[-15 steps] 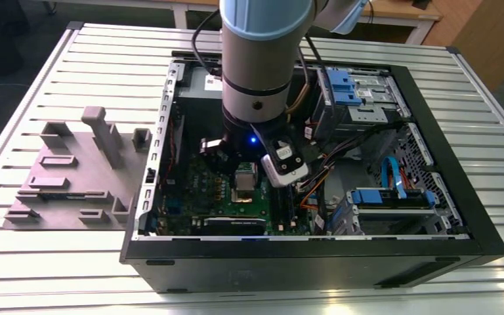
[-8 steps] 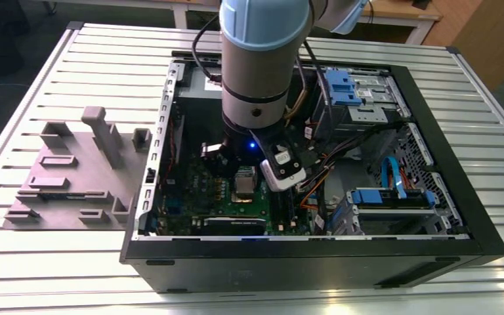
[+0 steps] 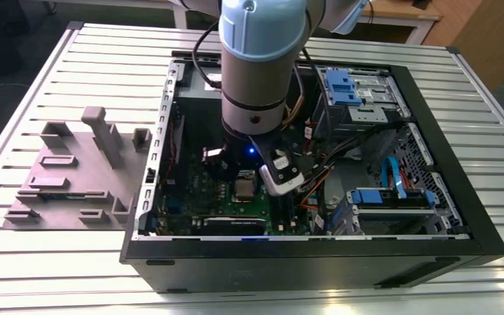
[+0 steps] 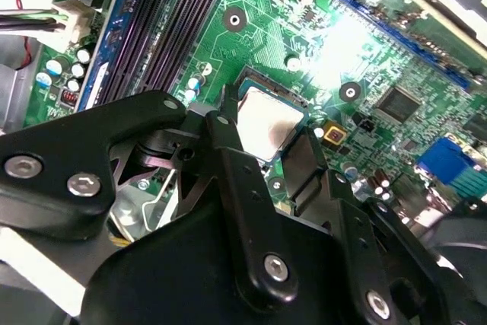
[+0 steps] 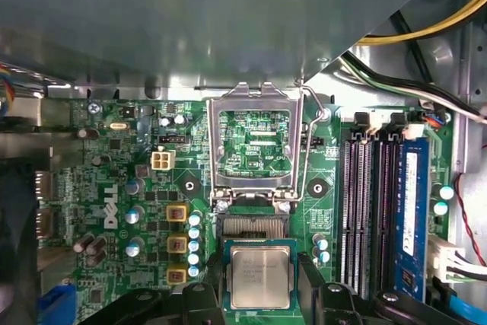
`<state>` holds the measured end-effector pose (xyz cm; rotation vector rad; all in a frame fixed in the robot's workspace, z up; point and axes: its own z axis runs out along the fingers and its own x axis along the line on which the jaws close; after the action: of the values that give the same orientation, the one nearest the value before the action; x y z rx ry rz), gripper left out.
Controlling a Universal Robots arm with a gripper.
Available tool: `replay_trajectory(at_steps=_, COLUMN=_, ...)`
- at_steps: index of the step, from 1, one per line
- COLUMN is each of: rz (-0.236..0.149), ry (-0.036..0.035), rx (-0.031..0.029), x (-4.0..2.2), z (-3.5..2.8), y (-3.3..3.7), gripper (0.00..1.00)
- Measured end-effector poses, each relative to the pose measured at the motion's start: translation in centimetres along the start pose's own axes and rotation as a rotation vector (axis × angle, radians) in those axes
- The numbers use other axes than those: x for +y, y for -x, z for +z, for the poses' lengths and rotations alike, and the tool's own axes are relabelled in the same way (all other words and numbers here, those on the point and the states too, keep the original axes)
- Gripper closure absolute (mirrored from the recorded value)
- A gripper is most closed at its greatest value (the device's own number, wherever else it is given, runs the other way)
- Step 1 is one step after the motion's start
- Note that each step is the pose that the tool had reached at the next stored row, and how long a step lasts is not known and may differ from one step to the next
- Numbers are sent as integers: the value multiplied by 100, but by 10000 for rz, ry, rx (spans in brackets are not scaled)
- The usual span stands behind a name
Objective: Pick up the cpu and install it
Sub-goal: 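Place the cpu into insertion slot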
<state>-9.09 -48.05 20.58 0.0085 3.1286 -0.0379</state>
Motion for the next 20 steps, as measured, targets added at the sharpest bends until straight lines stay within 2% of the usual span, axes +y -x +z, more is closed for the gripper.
replay_trajectory(at_steps=20, rz=1, ry=2, rx=-40, x=1, z=70, y=-21, gripper=53)
